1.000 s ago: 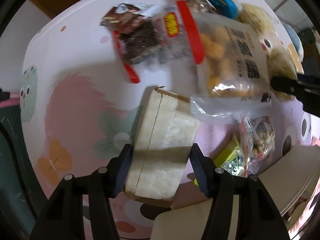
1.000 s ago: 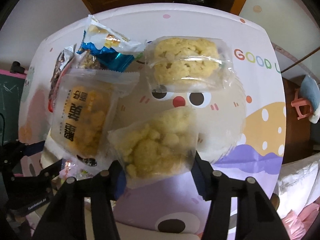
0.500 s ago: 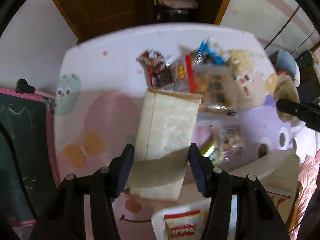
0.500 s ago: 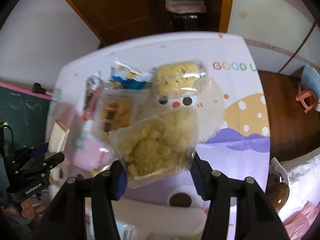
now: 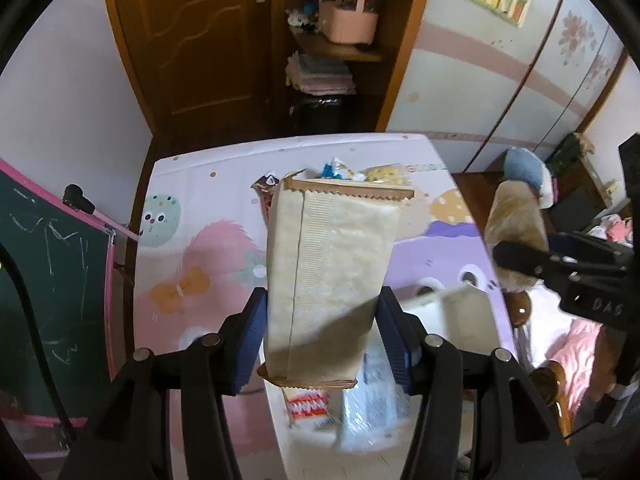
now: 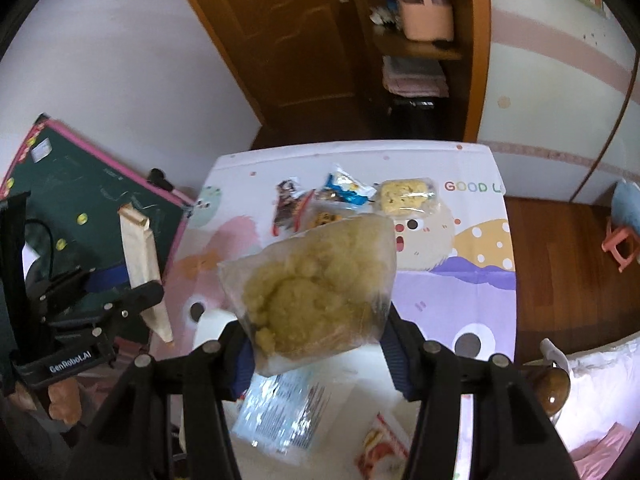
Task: Organize snacks
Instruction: 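Grasp the bread pack with the left tool while the right tool grasps a clear pastry bag, then lower the bread pack into the tray with the left tool while the right tool drops the pastry bag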
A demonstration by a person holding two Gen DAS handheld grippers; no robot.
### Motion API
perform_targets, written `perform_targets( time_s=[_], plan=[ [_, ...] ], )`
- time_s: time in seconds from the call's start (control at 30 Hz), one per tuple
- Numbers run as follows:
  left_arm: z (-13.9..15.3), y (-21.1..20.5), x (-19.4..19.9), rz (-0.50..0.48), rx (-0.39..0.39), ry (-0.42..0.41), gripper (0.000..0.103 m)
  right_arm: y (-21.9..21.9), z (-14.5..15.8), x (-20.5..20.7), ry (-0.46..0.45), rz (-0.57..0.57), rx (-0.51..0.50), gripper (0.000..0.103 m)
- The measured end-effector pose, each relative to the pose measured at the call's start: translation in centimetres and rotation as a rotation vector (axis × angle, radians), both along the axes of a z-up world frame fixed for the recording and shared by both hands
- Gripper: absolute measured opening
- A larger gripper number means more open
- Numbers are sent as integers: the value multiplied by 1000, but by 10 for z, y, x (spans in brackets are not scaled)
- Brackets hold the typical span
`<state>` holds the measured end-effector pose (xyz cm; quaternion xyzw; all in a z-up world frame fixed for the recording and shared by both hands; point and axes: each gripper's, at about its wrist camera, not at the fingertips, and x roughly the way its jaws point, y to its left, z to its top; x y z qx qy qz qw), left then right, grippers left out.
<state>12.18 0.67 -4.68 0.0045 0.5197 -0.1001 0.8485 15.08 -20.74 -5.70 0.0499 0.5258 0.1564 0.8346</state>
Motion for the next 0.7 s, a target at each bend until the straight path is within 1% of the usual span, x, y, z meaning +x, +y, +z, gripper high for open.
perform_targets(
  time_s=[0.13,0.37,0.5,0.6,0.7],
  plan=[
    [12,-4,-37,-7,-24,-4,53,0,9,-36,-12,29,-3,54],
    [4,-15,-87,-18,-44,35,53,7,4,-88,2,60,-54,54],
    [-3,-22,-103,-21,-50,60,53,9,1,-107,9,71,-70,55],
    [-7,-27,-112,-20,-33,63,53,9,1,-119,9,77,-85,55],
    [-10,-29,-117,-23,-34,72,53,10,2,-128,11,84,-93,56]
  ],
)
